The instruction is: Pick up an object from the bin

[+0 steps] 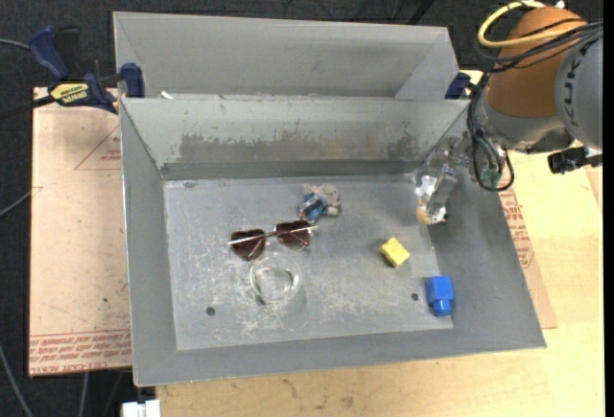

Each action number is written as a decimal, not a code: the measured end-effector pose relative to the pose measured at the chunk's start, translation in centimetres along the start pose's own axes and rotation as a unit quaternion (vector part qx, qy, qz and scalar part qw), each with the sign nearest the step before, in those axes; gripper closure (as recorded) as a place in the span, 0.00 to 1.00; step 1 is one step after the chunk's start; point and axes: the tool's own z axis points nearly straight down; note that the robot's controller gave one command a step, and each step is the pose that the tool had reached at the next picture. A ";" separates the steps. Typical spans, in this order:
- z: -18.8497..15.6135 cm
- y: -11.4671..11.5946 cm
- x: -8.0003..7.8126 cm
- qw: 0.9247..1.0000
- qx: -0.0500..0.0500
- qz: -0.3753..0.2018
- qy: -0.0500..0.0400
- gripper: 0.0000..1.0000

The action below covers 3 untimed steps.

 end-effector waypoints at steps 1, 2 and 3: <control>-1.0 0.0 0.1 1.000 0.001 0.000 0.003 1.00; -2.3 0.0 0.0 1.000 0.000 0.000 0.002 1.00; -3.1 0.0 -0.1 1.000 0.000 -0.001 0.000 1.00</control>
Offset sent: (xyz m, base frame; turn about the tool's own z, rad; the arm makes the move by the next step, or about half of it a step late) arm -0.0001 0.0000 0.0321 0.0000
